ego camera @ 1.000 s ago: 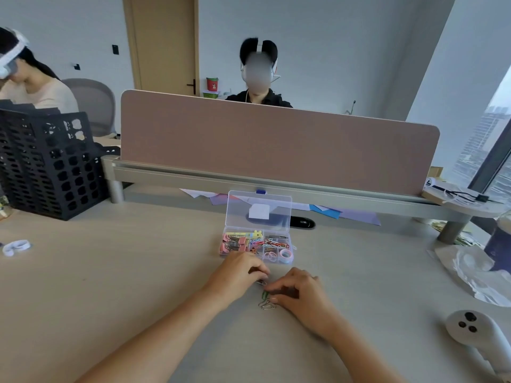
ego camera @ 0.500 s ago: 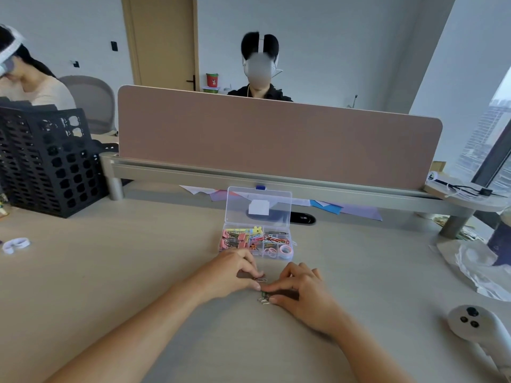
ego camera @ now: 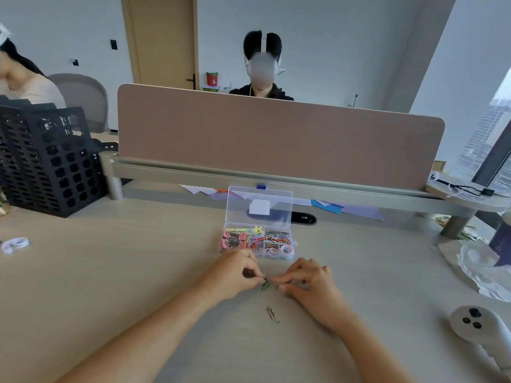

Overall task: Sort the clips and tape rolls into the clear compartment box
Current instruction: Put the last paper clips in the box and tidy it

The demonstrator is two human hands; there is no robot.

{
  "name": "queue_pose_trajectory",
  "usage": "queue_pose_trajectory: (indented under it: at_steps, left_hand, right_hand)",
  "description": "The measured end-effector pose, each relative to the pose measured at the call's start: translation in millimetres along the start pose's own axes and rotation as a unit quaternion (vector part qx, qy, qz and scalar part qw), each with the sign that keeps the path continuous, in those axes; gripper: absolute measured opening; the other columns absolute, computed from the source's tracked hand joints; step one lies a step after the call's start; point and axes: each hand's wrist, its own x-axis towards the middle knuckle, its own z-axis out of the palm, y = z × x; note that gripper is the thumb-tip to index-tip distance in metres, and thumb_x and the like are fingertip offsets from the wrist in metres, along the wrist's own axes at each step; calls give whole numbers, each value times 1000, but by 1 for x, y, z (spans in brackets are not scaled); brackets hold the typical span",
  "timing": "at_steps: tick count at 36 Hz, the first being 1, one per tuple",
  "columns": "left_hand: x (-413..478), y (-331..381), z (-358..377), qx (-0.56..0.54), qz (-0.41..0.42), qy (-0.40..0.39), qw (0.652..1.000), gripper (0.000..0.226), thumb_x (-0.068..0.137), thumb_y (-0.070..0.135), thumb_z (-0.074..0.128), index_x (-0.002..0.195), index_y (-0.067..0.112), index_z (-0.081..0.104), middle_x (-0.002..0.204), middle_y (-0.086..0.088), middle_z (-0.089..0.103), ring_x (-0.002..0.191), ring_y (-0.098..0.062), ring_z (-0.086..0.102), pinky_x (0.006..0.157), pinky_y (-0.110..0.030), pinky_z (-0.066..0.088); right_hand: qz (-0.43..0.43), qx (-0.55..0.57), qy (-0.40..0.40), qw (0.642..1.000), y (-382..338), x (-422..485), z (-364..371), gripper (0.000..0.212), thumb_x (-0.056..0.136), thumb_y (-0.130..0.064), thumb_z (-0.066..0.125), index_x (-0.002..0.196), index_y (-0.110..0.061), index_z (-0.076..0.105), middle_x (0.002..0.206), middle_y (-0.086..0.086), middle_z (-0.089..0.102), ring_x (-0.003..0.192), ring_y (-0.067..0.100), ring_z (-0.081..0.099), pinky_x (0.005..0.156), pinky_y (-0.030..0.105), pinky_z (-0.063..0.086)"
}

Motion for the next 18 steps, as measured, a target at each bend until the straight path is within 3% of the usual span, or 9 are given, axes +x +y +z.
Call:
queue_pose_trajectory:
  at_steps: [7,12,18]
  left_hand:
    - [-4,-2,-8,51,33,-27,998,5,79,21,74,82,19,78,79,16,57,79,0,53,75,-17,44]
    - [-8,-1,-13,47,9,-26,998,5,80,22,74,83,22,78,80,16,59,77,7,51,74,-9,40]
    - [-4,5,-15,35,-48,-55,997,2,79,25,76,80,25,75,81,11,63,79,-3,56,76,-19,44]
  right_hand:
    - [-39,-45,-24,998,0,-1,4,37,83,-23,69,85,-60,65,84,-22,54,91,1,46,86,15,23]
    - [-56,-100,-1,993,4,1,11,28,83,-31,68,98,-54,67,85,-27,51,89,-8,39,84,16,25]
    - [-100,-152,10,983,2,-1,9,31,82,-33,68,104,-54,62,90,-27,44,87,-6,35,82,18,24]
